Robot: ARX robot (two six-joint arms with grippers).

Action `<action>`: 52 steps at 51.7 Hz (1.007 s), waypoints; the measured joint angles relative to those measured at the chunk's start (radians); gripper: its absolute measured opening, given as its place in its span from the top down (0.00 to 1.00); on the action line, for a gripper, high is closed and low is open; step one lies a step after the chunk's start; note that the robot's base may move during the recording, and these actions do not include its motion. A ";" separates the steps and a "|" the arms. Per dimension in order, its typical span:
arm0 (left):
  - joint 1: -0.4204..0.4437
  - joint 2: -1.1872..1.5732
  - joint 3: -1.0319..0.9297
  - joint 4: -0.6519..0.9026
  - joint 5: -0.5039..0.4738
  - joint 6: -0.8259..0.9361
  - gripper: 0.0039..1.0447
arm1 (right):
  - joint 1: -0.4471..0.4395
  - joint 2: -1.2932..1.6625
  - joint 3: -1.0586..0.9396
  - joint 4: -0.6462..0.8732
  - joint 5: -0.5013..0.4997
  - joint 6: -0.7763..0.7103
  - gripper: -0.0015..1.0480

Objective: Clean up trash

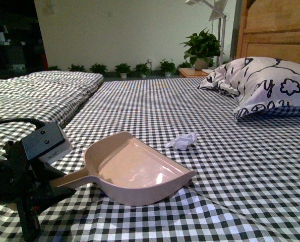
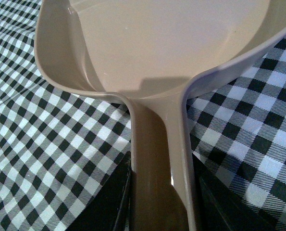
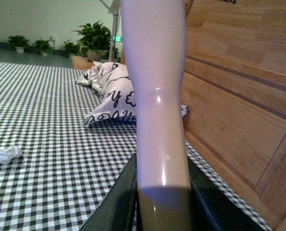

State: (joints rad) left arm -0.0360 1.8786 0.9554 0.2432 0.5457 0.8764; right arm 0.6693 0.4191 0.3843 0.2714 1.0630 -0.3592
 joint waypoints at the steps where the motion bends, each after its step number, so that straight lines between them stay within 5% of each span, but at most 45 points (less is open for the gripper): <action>1: 0.000 0.001 0.005 -0.008 0.000 0.001 0.73 | 0.000 0.000 0.000 0.000 0.000 0.000 0.80; 44: 0.001 0.005 0.058 -0.113 -0.012 0.021 0.73 | 0.000 0.000 0.000 -0.001 0.000 0.000 0.80; 49: 0.001 0.005 0.058 -0.113 -0.012 0.021 0.73 | -0.053 0.069 0.129 -0.365 -0.076 0.210 0.80; 52: -0.001 0.005 0.058 -0.113 -0.014 0.021 0.73 | -0.149 0.127 0.210 -0.626 -0.216 0.386 0.80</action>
State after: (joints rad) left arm -0.0368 1.8835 1.0134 0.1303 0.5316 0.8978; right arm 0.5205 0.5465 0.5945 -0.3550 0.8471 0.0265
